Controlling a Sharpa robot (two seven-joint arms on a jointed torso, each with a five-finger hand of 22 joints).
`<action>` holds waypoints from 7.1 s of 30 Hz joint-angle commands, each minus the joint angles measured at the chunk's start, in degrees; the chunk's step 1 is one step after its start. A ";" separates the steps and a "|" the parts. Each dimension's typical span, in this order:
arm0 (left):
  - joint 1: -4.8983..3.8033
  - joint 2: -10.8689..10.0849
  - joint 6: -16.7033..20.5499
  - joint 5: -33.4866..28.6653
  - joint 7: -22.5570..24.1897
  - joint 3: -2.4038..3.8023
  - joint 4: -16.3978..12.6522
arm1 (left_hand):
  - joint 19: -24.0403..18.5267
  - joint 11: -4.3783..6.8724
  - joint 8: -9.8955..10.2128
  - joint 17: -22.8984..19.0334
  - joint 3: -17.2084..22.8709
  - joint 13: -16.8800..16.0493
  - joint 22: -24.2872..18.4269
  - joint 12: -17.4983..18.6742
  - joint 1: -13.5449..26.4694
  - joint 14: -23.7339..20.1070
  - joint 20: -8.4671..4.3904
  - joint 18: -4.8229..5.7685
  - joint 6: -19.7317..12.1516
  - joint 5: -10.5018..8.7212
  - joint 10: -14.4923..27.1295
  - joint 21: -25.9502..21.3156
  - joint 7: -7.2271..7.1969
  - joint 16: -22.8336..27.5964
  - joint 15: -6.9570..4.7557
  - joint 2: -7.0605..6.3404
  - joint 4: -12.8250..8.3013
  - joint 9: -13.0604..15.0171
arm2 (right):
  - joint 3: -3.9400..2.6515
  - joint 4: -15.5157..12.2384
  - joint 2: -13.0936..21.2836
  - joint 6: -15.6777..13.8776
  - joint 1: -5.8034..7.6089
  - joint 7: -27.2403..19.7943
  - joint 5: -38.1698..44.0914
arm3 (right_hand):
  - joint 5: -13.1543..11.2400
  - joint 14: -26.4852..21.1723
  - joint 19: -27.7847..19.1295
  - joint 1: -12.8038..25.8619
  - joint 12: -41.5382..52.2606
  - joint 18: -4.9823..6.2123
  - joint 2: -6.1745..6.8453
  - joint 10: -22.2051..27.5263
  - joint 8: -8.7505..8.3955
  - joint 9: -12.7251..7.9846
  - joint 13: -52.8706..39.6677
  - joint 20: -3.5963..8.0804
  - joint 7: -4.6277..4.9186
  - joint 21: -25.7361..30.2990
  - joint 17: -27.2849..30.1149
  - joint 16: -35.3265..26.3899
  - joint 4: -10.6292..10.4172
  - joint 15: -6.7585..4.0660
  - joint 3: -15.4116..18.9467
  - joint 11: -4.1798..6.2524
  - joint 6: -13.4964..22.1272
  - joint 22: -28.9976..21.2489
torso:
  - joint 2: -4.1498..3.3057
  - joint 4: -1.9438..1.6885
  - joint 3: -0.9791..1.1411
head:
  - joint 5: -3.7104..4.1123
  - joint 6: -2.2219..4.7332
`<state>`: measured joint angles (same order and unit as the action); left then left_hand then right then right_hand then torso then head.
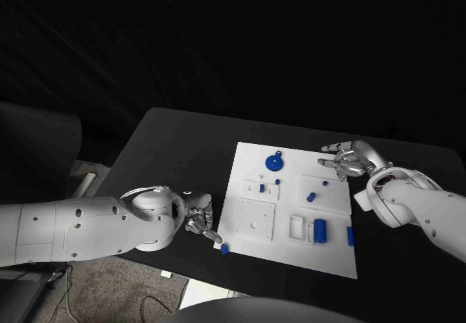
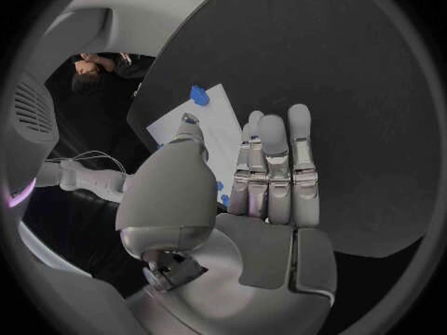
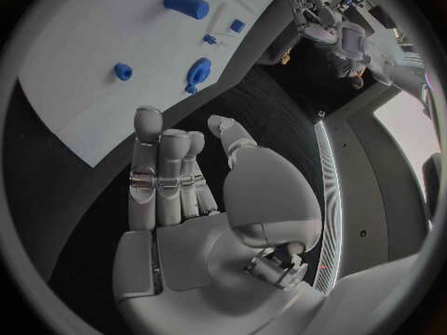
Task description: Assemble the parts on the task board
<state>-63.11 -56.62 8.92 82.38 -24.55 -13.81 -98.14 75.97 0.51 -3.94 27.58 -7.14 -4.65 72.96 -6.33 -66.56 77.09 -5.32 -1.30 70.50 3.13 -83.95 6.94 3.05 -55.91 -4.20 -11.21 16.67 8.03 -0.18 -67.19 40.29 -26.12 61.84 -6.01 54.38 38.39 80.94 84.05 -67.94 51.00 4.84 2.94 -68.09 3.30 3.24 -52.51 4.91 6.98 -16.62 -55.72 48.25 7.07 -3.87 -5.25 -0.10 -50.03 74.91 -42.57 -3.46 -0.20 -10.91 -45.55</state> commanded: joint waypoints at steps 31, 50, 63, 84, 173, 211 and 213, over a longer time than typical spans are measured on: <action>2.18 3.13 -6.66 4.73 -10.55 0.01 -0.47 | 0.55 0.97 -0.03 1.26 -2.04 -1.36 1.36 -3.85 6.28 0.13 -0.63 0.24 3.01 -0.27 -1.85 -0.59 -1.35 -0.22 -0.53 -0.26 0.26 4.07 | 0.05 -0.28 -0.20 1.37 -0.81 -0.61 0.69 | 0.23 0.31 2.03 0.56 0.09 0.68 -0.06 -0.12 -0.02 0.07 -0.04 0.16 0.15 -0.05 -0.09 0.28 0.52 -0.14 0.00 0.06 -0.30 1.91 | 0.13 -0.06 0.05 | 1.08 -1.23; 2.62 5.24 -5.04 3.65 -9.75 0.02 0.39 | 0.84 1.06 0.00 1.45 -1.99 -1.39 1.78 -4.11 6.85 0.28 -0.75 0.27 3.10 -0.24 -1.90 -0.82 -1.42 -0.22 -0.66 -0.18 0.28 4.64 | 0.06 -0.27 -0.08 1.51 -0.85 -0.59 0.69 | 0.26 0.31 2.03 0.68 0.15 0.67 -0.10 -0.15 -0.02 0.07 -0.10 0.16 0.14 -0.04 -0.14 0.33 0.56 -0.14 0.04 0.06 -0.33 1.91 | 0.07 -0.09 0.03 | 1.67 -1.49; 3.21 6.77 -6.29 3.48 -9.82 0.03 1.77 | 0.88 1.03 -0.01 1.48 -0.05 -1.72 2.09 -4.56 5.76 0.25 -0.64 0.19 3.06 0.15 -1.63 -0.95 -1.42 -0.32 -0.61 1.45 0.19 5.14 | 0.06 -0.31 0.04 1.52 -0.86 -0.58 0.69 | 0.26 0.31 2.03 0.68 0.15 0.67 -0.10 -0.15 -0.02 0.07 -0.10 0.16 0.14 -0.04 -0.14 0.33 0.56 -0.14 0.04 0.06 -0.33 1.91 | 0.03 -0.11 0.03 | 2.08 -1.65; 3.34 6.37 -5.00 3.49 -9.43 0.05 2.63 | 1.07 1.07 0.04 0.93 -2.60 -2.08 2.53 -5.02 -3.75 0.17 -0.53 0.05 2.88 0.16 -1.18 -1.59 -1.48 -0.64 -0.60 11.51 -2.95 6.13 | 0.06 -0.27 0.17 1.47 -0.89 -0.58 0.69 | 0.29 0.29 2.04 0.76 0.19 0.69 -0.19 -0.15 -0.02 0.07 -0.15 0.16 0.14 -0.10 -0.13 0.31 0.57 -0.14 0.02 0.06 -0.30 1.93 | 0.03 -0.18 0.00 | 2.30 -1.63; 0.83 5.13 -1.29 -27.65 2.29 0.23 9.33 | -1.64 -0.26 -0.53 0.04 12.42 0.72 3.18 2.03 -17.07 -1.56 0.53 -1.14 -1.20 7.84 -1.05 0.72 0.33 -2.45 0.09 17.89 -16.78 -2.42 | 0.06 -0.27 0.69 1.43 -1.02 -0.62 0.63 | 0.38 0.29 2.02 0.85 0.19 0.66 -0.23 -0.13 -0.02 0.07 -0.17 0.16 0.15 -0.05 -0.16 0.33 0.07 -0.14 -0.20 0.07 -0.33 1.93 | -0.01 -0.17 0.02 | 2.79 -0.30; -3.79 2.43 -1.26 -41.56 12.69 0.34 11.13 | -3.16 0.02 0.11 -0.12 18.17 0.63 3.06 1.59 -12.48 -2.00 -0.35 -0.28 0.37 7.53 -2.06 3.77 0.11 -3.31 -0.33 16.74 -20.93 -2.32 | 0.07 -1.52 0.98 1.48 -1.02 -0.81 0.72 | 0.35 0.32 2.03 0.69 0.22 0.66 -0.19 -0.18 0.01 0.09 -0.19 0.17 0.12 -0.02 -0.18 0.35 0.33 -0.15 -0.66 0.10 -0.92 1.93 | -0.03 -0.11 0.08 | 2.61 0.93; -3.85 2.34 0.18 -40.53 12.98 0.34 11.06 | -3.01 -0.08 0.10 -0.17 17.98 0.72 3.08 1.99 -12.75 -1.90 -0.30 -0.48 -0.20 8.45 -1.48 3.92 0.41 -3.22 -0.19 16.04 -21.34 -2.39 | 0.07 -1.53 1.01 1.48 -1.02 -0.81 0.72 | 0.35 0.32 2.03 0.69 0.22 0.66 -0.19 -0.18 0.01 0.09 -0.19 0.17 0.12 -0.02 -0.18 0.35 0.33 -0.15 -0.66 0.10 -0.92 1.93 | -0.02 -0.14 0.09 | 2.64 0.91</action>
<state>-66.82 -54.24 7.27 42.30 -13.49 -13.48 -86.95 72.97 0.41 -3.71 27.47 10.76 -3.99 74.91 -4.52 -79.07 75.13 -5.63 -2.20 70.74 11.25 -84.05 10.71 3.25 -59.02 -4.30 4.94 -4.44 5.69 -0.12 -68.60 41.28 -25.29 60.86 -6.21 54.61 38.39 80.94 84.04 -67.65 50.99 4.84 2.65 -68.09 3.30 3.28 -52.63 4.91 7.08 -16.62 -55.81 48.25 7.52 -3.87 -5.57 -0.11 -50.71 74.90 -42.59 -3.59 -0.13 -8.27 -44.63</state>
